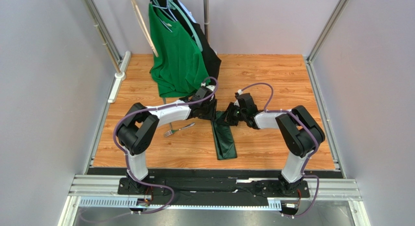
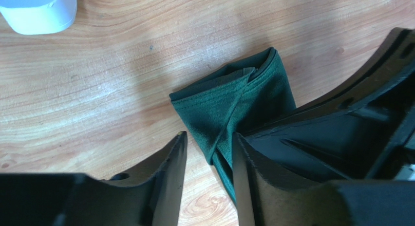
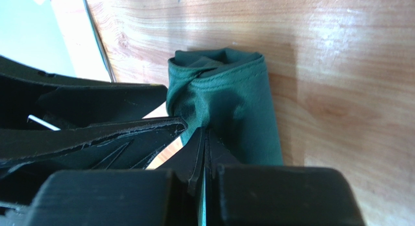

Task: Fold the napkin into a case and place the utensils inside
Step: Pick up the smaller rectangle-folded napkin from the center of the board.

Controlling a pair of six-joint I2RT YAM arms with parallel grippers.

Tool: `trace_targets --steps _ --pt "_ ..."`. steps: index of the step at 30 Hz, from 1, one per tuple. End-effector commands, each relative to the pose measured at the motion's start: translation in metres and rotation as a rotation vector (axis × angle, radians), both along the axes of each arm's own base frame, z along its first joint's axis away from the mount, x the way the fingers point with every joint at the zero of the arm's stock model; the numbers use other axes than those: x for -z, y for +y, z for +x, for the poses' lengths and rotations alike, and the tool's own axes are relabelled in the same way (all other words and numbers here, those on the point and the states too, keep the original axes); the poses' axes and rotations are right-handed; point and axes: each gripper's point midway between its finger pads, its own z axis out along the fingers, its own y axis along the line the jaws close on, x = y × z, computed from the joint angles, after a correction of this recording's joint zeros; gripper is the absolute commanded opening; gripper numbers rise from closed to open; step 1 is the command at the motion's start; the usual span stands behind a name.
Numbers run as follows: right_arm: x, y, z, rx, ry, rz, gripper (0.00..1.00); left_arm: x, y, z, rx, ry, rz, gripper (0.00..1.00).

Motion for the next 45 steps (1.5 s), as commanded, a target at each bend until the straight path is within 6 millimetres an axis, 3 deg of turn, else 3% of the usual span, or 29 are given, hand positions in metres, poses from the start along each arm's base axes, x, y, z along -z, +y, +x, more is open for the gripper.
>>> trace_targets --steps 1,6,12,17,21,23,26,30,34,37,41,45 --pt "-0.015 0.011 0.022 0.021 -0.052 0.061 0.00 -0.012 -0.011 0.011 0.034 -0.035 -0.011 0.43" --pt "-0.009 0.012 0.022 0.018 -0.042 0.059 0.00 -0.007 -0.013 0.014 0.031 -0.031 -0.009 0.30" --pt "-0.005 0.017 0.026 0.015 -0.031 0.080 0.00 -0.009 -0.014 0.015 0.027 -0.053 0.017 0.00" --pt "0.003 0.025 0.033 0.026 -0.010 0.125 0.00 -0.005 -0.029 0.000 0.056 -0.037 0.018 0.00" --pt "0.009 0.021 0.036 0.035 -0.009 0.113 0.00 0.000 -0.028 -0.001 0.043 -0.026 0.026 0.00" --pt "0.008 0.015 0.034 0.035 -0.004 0.102 0.00 0.000 -0.026 -0.001 0.035 -0.021 0.041 0.04" --pt "-0.001 0.008 0.025 0.000 -0.020 0.062 0.00 -0.010 -0.025 -0.001 0.032 -0.034 0.028 0.18" --pt "-0.028 0.001 0.018 -0.048 -0.095 0.028 0.00 -0.043 -0.026 0.000 0.034 -0.074 -0.023 0.34" --pt "-0.042 -0.008 0.008 -0.126 -0.128 -0.060 0.00 -0.069 -0.020 -0.007 0.014 -0.076 -0.050 0.40" --pt "-0.050 -0.015 -0.004 -0.183 -0.145 -0.144 0.10 -0.087 -0.009 -0.018 -0.011 -0.084 -0.081 0.57" --pt "-0.051 -0.022 -0.023 -0.258 -0.140 -0.308 0.38 -0.102 0.021 -0.038 -0.079 -0.075 -0.095 0.60" --pt "-0.044 -0.027 -0.040 -0.261 -0.125 -0.450 0.54 -0.113 0.050 -0.071 -0.112 -0.022 -0.165 0.61"
